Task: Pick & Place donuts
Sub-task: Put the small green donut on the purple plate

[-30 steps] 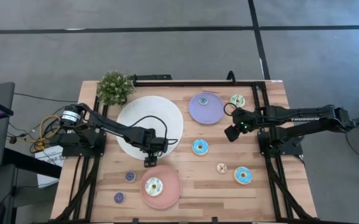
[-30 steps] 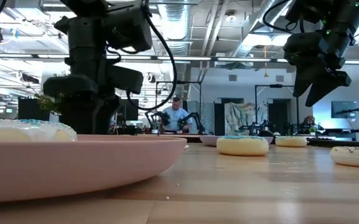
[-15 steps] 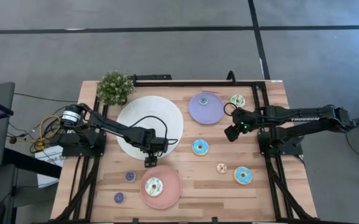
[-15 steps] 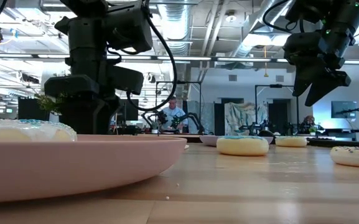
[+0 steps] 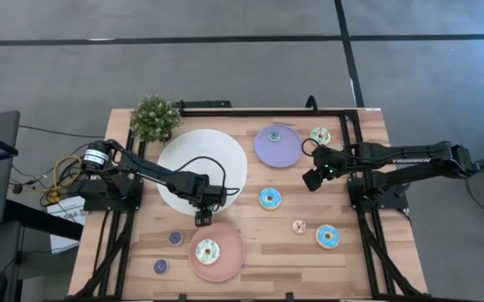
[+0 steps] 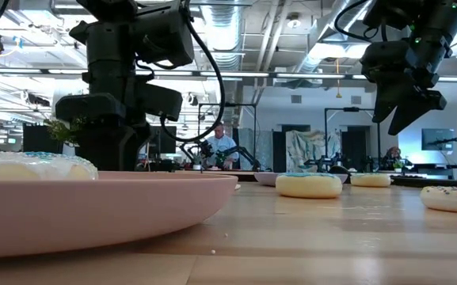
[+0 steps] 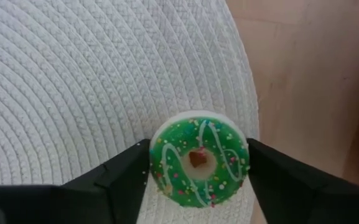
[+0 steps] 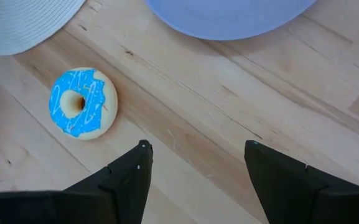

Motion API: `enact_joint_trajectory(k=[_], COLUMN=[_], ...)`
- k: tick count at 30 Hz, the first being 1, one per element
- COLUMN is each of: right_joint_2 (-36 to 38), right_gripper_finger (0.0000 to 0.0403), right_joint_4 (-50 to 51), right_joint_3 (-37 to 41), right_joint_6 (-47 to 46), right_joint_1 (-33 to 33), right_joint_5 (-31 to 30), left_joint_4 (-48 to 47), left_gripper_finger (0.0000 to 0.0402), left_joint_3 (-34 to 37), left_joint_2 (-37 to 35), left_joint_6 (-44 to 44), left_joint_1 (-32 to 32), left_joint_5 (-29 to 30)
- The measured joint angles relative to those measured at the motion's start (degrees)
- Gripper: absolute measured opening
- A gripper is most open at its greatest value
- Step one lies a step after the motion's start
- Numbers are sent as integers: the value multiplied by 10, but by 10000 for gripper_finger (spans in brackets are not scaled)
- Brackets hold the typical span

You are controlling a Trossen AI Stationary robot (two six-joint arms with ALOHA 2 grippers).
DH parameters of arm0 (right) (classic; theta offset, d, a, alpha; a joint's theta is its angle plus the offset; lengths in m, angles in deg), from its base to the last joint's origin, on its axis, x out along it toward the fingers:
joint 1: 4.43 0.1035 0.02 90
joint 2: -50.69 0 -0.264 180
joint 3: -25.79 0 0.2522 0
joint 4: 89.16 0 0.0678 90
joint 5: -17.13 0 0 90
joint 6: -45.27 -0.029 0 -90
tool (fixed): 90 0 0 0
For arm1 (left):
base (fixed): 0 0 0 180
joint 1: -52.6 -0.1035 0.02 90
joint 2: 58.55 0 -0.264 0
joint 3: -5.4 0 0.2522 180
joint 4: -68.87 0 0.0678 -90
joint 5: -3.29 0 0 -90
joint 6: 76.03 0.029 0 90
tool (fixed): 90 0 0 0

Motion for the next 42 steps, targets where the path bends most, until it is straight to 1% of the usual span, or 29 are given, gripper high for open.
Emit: enact_joint_trajectory(k=[3,6,13,18,23,25,27,31,34,38,42], right_joint_2=[0,0,0,0,0,0,0,0,0,0,0], right_gripper_finger=[245,245,245,245,245,245,245,245,245,245,245], right_joint_4=[0,0,0,0,0,0,0,-5,-17,-46,-76], right_joint_3=[0,0,0,0,0,0,0,0,0,0,0], right_joint_6=[1,3,14,16,16,16,17,17,17,16,16], right_joint_1=[0,0,0,0,0,0,0,0,0,0,0], right_joint_5=[0,0,0,0,0,0,0,0,-1,-1,-1], left_joint_4=[0,0,-12,-29,-30,-31,-32,-30,-20,1,43], left_gripper_finger=[218,205,200,200,200,200,200,200,200,200,200], left_joint_3=[0,0,-7,-40,-84,-107,-134,-197,-238,-271,-279], left_joint_2=[0,0,1,2,2,2,2,2,2,2,8], left_joint_6=[0,-5,-31,-58,-66,-74,-89,-85,-57,-11,25], left_joint_1=[0,0,0,-1,-2,-5,-13,-40,-73,-129,-187], left_joint_5=[-1,-1,-1,0,4,20,48,97,108,100,54])
